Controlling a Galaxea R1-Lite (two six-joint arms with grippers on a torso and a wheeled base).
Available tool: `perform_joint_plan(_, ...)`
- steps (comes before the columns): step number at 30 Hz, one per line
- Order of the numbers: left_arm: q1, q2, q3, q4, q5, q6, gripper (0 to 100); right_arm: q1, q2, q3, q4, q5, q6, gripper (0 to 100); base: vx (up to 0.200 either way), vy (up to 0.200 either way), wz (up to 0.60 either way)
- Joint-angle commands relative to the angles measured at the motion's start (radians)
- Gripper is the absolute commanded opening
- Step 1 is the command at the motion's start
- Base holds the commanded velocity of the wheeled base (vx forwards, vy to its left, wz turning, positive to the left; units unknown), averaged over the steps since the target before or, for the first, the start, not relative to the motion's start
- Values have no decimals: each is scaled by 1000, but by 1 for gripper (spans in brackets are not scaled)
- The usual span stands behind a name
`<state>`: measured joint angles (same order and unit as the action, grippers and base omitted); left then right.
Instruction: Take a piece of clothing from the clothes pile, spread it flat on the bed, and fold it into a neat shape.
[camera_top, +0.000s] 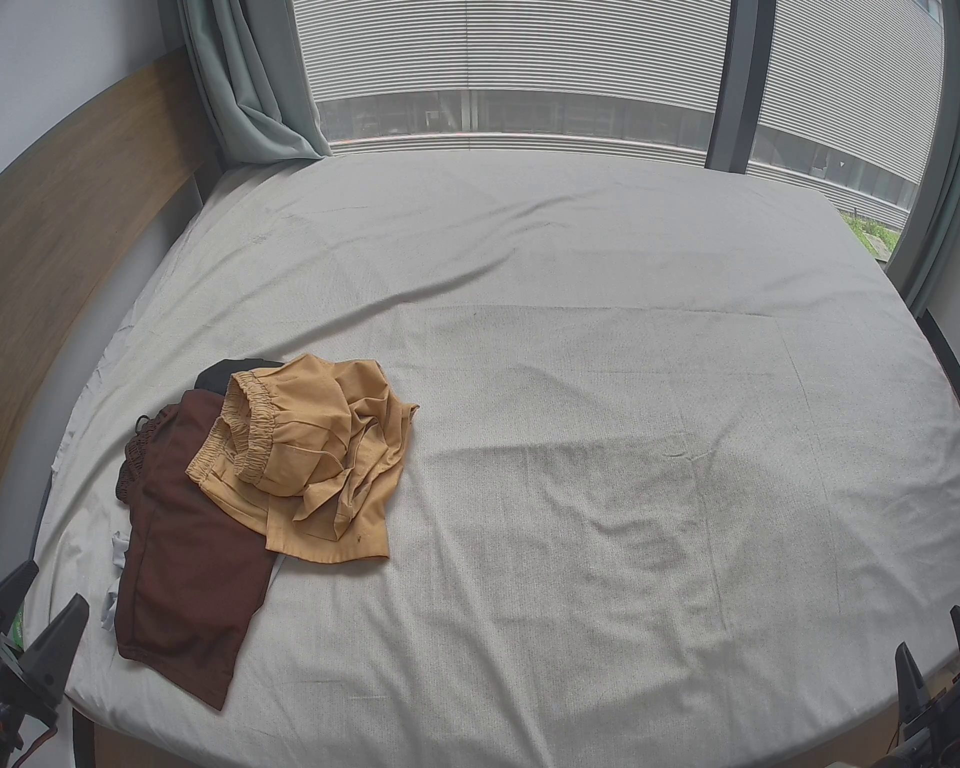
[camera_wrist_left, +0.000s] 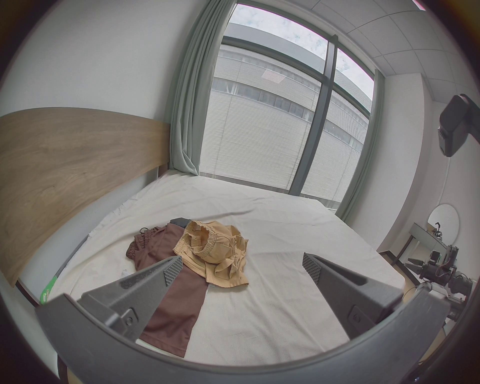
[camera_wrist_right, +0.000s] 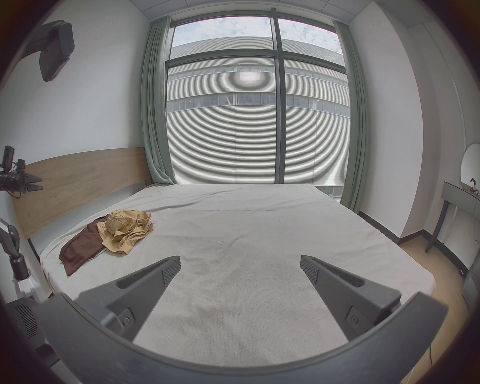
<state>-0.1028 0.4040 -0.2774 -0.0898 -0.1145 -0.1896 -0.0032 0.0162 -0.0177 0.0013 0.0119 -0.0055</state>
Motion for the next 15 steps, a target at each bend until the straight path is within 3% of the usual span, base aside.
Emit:
perform_joint_plan(1, 0, 118, -9, -22, -22, -4, 100, -1, -16, 16, 0, 0, -1, 100, 0, 0, 0)
perform_joint_plan(15, 0, 306, -55, -117, -82, -44, 100, 0, -16, 16, 0, 0, -2, 100, 0, 0, 0)
